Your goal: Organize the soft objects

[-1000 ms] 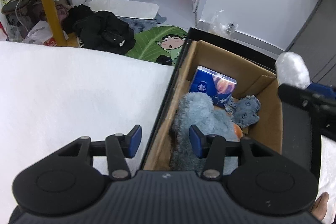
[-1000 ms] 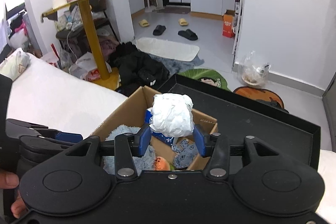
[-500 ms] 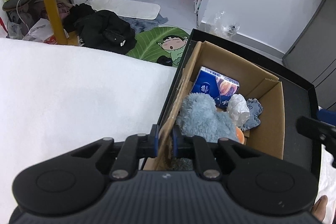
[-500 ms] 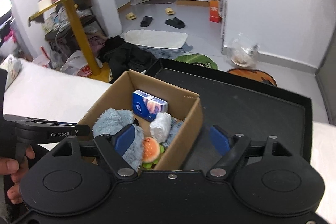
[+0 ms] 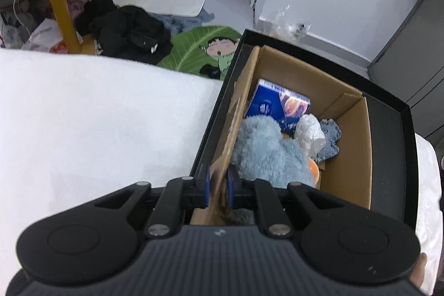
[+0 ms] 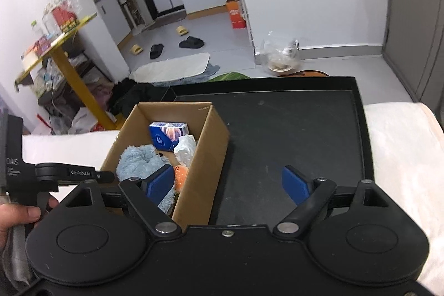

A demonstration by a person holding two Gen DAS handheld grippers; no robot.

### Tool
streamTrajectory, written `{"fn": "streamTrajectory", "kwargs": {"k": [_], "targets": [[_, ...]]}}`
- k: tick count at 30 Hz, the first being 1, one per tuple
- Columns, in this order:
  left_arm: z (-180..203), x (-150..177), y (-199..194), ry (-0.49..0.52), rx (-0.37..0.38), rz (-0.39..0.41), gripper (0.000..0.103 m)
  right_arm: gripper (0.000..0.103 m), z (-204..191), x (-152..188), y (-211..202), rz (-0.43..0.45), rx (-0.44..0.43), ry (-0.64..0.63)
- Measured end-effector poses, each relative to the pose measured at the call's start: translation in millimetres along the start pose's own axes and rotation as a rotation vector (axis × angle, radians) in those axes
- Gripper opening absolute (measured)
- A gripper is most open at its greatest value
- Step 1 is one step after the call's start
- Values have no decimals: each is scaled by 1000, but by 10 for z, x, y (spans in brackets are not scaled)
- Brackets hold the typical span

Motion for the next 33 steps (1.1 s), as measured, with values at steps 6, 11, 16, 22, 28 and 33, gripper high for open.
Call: {"fn": "streamTrajectory", "kwargs": {"k": [6, 11, 16, 22, 28, 33], "targets": [[120, 5, -188, 49, -10, 37, 18, 89, 94, 3, -246, 34, -6, 45], [309, -13, -410, 113, -41, 72, 22, 95, 171, 15, -381, 37, 29, 68], [572, 43, -651, 170, -47, 97, 33, 99, 274, 19, -516, 58, 45, 108], [892, 115, -909, 225, -10, 112, 51, 103, 376, 3, -695, 94, 68, 149], [1096, 208, -1161, 242, 22, 118, 63, 103, 447, -3, -826, 123, 95, 173], [1170, 262, -1363, 226, 51, 109, 73, 103, 448, 8, -912, 138, 107, 155]]}}
Point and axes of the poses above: each gripper's, at about its wrist camera, not at the fingertips, and y roughly the way its jaws point, z to its right, x to its underside, the point moved 8 cm from there along y, roughly the way its jaws point, and after that the axes turned 10 degrees about x, right-handed, at the moved point
